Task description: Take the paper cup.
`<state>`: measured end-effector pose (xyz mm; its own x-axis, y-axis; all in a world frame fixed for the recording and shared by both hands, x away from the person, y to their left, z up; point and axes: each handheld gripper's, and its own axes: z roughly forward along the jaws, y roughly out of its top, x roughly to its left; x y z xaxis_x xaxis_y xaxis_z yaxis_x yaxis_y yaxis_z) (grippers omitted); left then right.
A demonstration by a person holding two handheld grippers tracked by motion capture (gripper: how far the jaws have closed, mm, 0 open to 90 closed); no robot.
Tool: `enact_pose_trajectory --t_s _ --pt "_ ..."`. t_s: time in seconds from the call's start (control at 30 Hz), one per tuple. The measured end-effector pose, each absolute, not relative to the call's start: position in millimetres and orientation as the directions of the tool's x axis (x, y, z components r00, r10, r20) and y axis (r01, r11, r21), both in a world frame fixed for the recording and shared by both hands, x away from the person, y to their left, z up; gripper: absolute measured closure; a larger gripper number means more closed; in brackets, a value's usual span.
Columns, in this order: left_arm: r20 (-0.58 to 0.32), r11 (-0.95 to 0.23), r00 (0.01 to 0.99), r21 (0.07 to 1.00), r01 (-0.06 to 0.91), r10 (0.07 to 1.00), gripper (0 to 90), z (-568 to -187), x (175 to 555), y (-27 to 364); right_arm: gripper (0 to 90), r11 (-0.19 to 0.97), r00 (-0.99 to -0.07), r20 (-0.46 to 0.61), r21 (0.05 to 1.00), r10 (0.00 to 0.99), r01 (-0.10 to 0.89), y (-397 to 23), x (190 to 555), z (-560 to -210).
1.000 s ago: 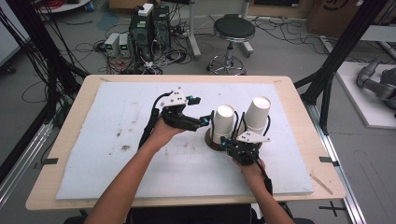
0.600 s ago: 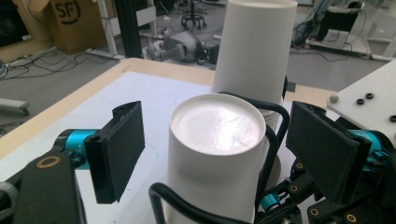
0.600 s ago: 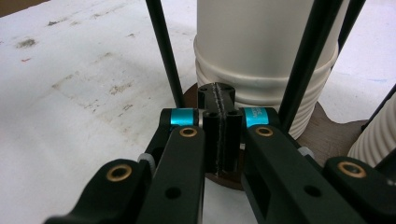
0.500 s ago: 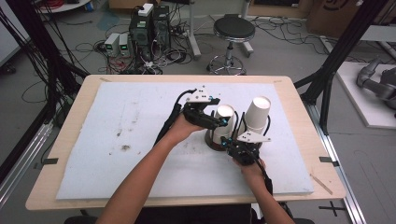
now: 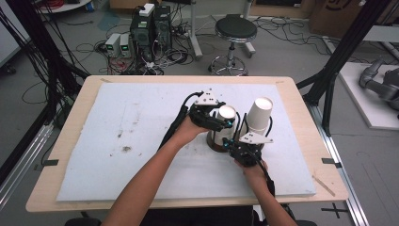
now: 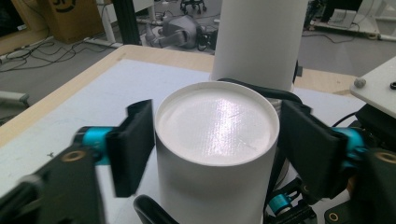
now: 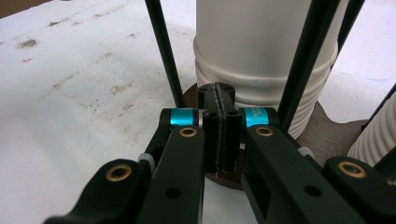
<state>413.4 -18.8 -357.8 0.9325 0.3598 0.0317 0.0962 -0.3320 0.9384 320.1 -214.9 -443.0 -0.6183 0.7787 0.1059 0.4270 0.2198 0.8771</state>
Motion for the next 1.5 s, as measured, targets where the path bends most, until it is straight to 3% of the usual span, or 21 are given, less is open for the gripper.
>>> enact_pose_trajectory --t_s 0.47,1.07,1.5 --pt "0.04 -0.336 0.935 0.938 0.086 0.351 34.2 -356.3 413.4 -17.3 90.0 0.222 -0.623 0.105 0.878 0.775 0.424 -215.1 320.6 -443.3" --pt "0.01 -0.206 0.923 0.976 0.074 0.384 35.2 -328.9 408.6 -2.3 90.0 0.226 -0.625 0.099 0.879 0.775 0.42 -215.2 320.8 -443.3" --pt "-0.006 -0.12 0.913 0.991 0.059 0.407 35.5 -288.6 394.2 17.0 79.3 0.231 -0.673 0.078 0.905 0.735 0.357 -220.8 312.3 -431.9"
